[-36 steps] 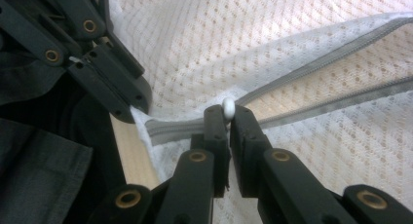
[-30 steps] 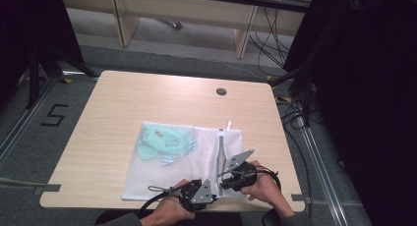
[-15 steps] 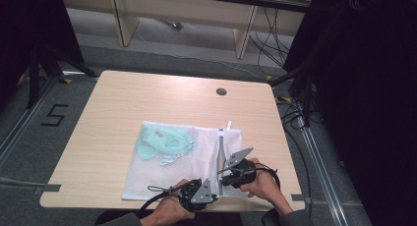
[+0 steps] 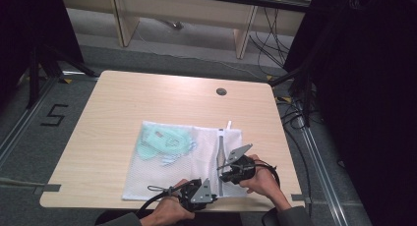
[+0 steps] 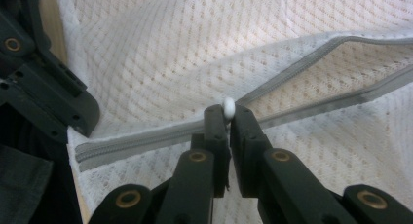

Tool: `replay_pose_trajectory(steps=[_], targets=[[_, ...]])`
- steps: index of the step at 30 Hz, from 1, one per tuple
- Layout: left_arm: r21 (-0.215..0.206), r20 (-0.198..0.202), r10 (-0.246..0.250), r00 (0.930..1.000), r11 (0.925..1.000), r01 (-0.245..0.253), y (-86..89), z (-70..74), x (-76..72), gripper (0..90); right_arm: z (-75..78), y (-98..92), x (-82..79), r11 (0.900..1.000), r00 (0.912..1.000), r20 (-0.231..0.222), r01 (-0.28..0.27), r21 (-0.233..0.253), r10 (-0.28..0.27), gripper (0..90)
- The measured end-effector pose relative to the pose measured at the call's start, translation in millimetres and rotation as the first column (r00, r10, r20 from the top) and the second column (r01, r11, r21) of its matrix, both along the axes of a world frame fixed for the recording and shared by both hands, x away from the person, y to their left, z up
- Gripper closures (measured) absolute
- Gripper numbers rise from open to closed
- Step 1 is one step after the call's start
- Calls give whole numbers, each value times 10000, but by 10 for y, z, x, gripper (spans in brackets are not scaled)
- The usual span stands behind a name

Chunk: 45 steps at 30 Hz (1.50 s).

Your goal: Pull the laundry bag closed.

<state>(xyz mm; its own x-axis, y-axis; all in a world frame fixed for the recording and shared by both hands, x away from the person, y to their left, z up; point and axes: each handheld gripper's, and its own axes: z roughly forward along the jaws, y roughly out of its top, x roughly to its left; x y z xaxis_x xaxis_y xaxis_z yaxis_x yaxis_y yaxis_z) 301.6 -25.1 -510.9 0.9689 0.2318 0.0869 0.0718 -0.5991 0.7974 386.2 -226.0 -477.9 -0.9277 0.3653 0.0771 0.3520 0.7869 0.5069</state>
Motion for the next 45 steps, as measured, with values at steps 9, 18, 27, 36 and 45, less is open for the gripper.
replay_pose_trajectory(steps=[9, 18, 27, 36, 45], targets=[[99, 56, -69, 10000, 9999, 68, 5, 10, 5, 889, 3, 8, 47, 10000, 10000, 45, 62, -23, -62, 864], [91, 70, -82, 9999, 9999, 81, 5, 11, 3, 889, -4, 22, 76, 9999, 9999, 14, 106, -20, -106, 864], [92, 103, -132, 9999, 9999, 131, 6, 14, 6, 889, -6, 16, 107, 9996, 9997, 10, 263, 30, -263, 864], [94, 86, -30, 10000, 10000, 29, 10, 17, 5, 889, 2, 28, 139, 9994, 9994, 56, 331, 100, -331, 864], [-62, -83, 49, 10000, 10000, -49, 10, 22, 2, 889, 2, 29, 172, 9991, 9991, 111, 419, 51, -420, 864]])
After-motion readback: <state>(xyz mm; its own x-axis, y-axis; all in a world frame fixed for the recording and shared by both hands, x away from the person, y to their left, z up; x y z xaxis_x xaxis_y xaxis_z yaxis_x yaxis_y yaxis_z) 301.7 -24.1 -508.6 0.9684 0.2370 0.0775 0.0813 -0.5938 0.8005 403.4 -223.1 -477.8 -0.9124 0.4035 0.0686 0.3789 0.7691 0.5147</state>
